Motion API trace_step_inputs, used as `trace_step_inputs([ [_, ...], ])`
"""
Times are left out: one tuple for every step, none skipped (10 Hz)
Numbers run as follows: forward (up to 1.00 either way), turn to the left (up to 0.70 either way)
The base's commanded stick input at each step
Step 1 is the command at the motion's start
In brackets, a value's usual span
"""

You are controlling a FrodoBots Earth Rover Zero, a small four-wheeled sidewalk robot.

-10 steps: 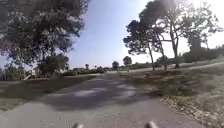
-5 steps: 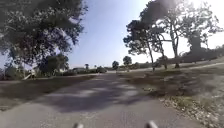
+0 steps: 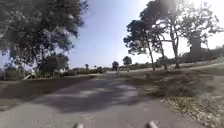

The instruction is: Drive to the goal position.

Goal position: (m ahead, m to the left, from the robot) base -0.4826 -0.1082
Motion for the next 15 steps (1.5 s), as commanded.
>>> trace_step_inputs([
  [0.11,-0.01],
  [0.10,-0.01],
  [0.10,-0.01],
  [0.11,-0.01],
  [0.11,-0.01],
  [0.11,-0.01],
  [0.11,-0.01],
  [0.11,-0.01],
  [0.11,-0.01],
  [0.11,-0.01],
  [0.11,-0.01],
  [0.10,-0.01],
  [0.10,-0.01],
  [0.10,-0.01],
  [0.11,-0.01],
])
